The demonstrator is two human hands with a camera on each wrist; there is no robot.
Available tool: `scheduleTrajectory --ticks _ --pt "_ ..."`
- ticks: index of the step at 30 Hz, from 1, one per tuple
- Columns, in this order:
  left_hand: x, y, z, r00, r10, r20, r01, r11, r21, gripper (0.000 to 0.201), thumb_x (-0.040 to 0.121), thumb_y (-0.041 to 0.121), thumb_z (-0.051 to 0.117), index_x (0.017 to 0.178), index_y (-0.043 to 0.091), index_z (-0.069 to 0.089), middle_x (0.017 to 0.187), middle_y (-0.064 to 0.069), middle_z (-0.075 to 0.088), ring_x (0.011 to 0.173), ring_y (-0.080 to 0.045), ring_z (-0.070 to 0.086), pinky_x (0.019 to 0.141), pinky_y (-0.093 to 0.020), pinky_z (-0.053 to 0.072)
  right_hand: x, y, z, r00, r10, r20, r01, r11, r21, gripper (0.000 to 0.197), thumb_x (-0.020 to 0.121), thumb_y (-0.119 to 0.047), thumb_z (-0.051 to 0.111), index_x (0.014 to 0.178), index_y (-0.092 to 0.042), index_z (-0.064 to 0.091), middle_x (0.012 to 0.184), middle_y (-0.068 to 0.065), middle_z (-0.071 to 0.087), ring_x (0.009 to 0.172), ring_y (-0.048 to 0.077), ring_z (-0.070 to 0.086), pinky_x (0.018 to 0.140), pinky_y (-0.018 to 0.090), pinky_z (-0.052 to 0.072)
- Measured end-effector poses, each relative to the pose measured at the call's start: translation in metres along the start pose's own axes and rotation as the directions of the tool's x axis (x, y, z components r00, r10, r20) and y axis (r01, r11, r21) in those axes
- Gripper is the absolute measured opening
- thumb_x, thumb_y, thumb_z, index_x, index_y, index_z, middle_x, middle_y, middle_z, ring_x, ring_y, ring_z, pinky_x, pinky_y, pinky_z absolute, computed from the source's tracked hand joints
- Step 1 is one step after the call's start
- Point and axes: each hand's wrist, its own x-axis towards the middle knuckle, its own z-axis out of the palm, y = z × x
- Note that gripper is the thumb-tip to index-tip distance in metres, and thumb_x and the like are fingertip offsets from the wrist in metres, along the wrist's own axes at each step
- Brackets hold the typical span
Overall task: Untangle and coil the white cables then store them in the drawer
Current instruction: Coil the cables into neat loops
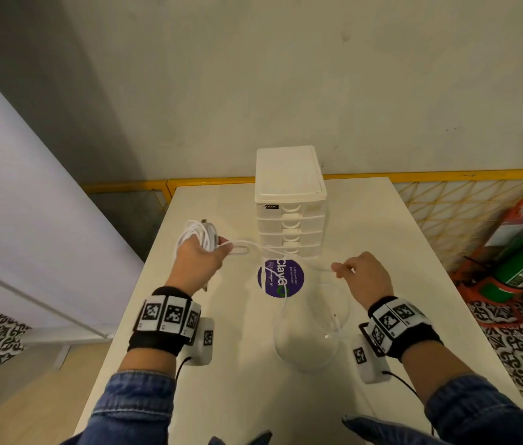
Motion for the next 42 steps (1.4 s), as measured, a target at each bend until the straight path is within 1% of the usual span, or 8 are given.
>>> scheduleTrajectory --ticks 6,9,12,18,25,30,36,42 --pt "-0.018 0.019 0.033 0.959 0.142 0.246 -0.140 0.990 -0.028 0.019 0.085 0.022 0.064 0.075 0.008 0.057 0.056 0.000 0.054 0.043 -0.007 0.047 0.045 -0.021 0.040 -0.012 -0.044 0.003 0.899 -0.407 -0.160 0.436 0.815 0.382 0.041 0.092 -0.039 0.039 0.121 -0.017 0.058 0.124 0.004 0.056 0.117 0.015 0.050 0.101 0.025 0.035" --pt "-0.022 0.028 0.044 0.943 0.180 0.281 -0.157 0.982 -0.101 0.015 0.086 0.018 0.065 0.081 0.006 0.059 0.056 0.006 0.051 0.039 0.002 0.046 0.044 -0.011 0.035 -0.031 -0.073 -0.004 0.900 -0.434 0.024 0.269 0.598 0.755 0.048 0.087 -0.057 0.041 0.119 -0.025 0.056 0.120 0.002 0.061 0.106 -0.006 0.057 0.095 0.015 0.043" --pt "-0.018 0.034 0.045 0.941 0.188 0.281 -0.166 0.981 -0.101 0.017 0.086 0.019 0.065 0.081 0.004 0.058 0.056 0.002 0.052 0.038 0.001 0.045 0.044 -0.016 0.037 -0.034 -0.078 -0.003 0.868 -0.421 0.264 -0.007 0.521 0.853 0.063 0.082 -0.070 0.027 0.116 -0.028 0.059 0.111 0.016 0.068 0.105 0.008 0.063 0.103 0.028 0.039" --pt "0.003 0.029 0.030 0.974 0.124 0.188 -0.166 0.959 0.228 0.023 0.085 0.031 0.066 0.078 0.010 0.059 0.061 0.000 0.055 0.052 -0.012 0.052 0.046 -0.024 0.039 -0.030 -0.066 -0.011 0.862 -0.344 0.373 -0.137 0.550 0.824 0.085 0.074 -0.076 0.006 0.116 -0.027 0.062 0.109 0.010 0.071 0.113 0.018 0.060 0.111 0.042 0.028" --pt "0.012 0.029 0.028 0.986 0.077 0.147 -0.141 0.853 0.503 0.021 0.088 0.029 0.062 0.085 0.008 0.061 0.073 -0.004 0.055 0.076 -0.024 0.059 0.073 -0.031 0.048 -0.023 -0.067 -0.024 0.947 -0.305 0.096 0.153 0.697 0.701 0.056 0.086 -0.054 0.044 0.133 -0.024 0.046 0.134 -0.003 0.053 0.125 0.008 0.046 0.109 0.031 0.032" --pt "0.000 0.038 0.049 0.942 0.044 0.334 -0.186 0.894 0.407 0.022 0.082 0.026 0.063 0.073 0.006 0.059 0.064 -0.006 0.056 0.064 -0.024 0.057 0.059 -0.031 0.044 -0.022 -0.083 -0.009 0.858 -0.514 0.026 0.495 0.838 0.231 0.069 0.087 -0.037 0.059 0.144 -0.017 0.026 0.147 0.003 0.037 0.134 0.017 0.036 0.112 0.037 0.028" --pt "-0.008 0.050 0.040 0.897 -0.069 0.437 0.068 0.998 0.019 0.028 0.080 0.026 0.070 0.071 0.010 0.049 0.046 -0.001 0.044 0.035 -0.013 0.034 0.041 -0.023 0.029 -0.013 -0.058 -0.011 0.916 -0.392 0.086 0.401 0.898 -0.182 0.077 0.090 -0.030 0.054 0.147 -0.018 0.004 0.151 0.006 0.030 0.137 0.024 0.030 0.114 0.043 0.020" --pt "-0.011 0.059 0.043 0.901 -0.043 0.431 0.071 0.996 -0.048 0.039 0.083 0.024 0.068 0.055 0.014 0.043 0.044 -0.003 0.038 0.033 -0.014 0.028 0.038 -0.021 0.024 -0.030 -0.084 -0.008 0.807 -0.586 -0.075 0.579 0.810 -0.092 0.091 0.084 -0.031 0.061 0.146 -0.016 -0.002 0.152 0.008 0.026 0.140 0.021 0.023 0.117 0.043 0.010"
